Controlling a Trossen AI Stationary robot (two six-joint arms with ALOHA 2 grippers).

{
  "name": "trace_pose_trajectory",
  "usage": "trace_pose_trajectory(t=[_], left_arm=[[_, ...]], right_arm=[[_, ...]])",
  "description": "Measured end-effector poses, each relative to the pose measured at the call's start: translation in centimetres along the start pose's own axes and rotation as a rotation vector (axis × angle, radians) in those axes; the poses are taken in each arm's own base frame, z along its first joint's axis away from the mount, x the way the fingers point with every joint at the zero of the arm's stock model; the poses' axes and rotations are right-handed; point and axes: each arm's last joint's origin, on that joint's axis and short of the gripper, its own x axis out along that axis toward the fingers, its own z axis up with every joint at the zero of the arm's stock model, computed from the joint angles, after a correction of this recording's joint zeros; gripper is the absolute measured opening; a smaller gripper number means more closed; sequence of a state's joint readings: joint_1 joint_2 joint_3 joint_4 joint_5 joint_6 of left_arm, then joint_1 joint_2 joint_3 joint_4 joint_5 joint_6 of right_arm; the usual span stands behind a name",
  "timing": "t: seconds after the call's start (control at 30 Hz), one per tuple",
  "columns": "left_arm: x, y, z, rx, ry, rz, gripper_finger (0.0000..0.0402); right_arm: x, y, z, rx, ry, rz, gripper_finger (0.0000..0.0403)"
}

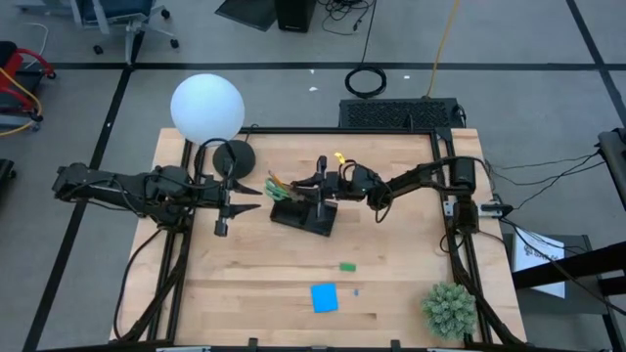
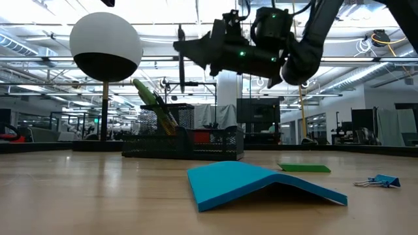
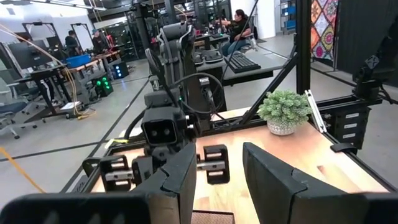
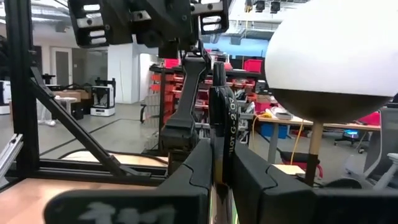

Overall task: Pick and place office supplies into organizer
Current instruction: Put the black pen into the black desk organizer, then adjust the black pen in the desk organizer

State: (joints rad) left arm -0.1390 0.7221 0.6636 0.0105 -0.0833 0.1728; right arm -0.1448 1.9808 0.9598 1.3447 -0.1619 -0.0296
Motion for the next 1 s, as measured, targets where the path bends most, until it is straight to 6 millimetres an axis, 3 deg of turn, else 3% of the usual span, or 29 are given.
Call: trace_pose_trajectory(t=[0.57,1.0], left_arm=[[0.5,-0.1,-0.2,0.007,0.014,0.001,0.0131],[0.5,-0.1,-0.2,0.003,0.014,0.001,0.0131]], right_arm=[[0.2,-0.8,-1.1,0.016,0.075,-0.018,0.0023],[0.1,-0.9,-1.2,0.055,0.086,-0.078,0.0063]])
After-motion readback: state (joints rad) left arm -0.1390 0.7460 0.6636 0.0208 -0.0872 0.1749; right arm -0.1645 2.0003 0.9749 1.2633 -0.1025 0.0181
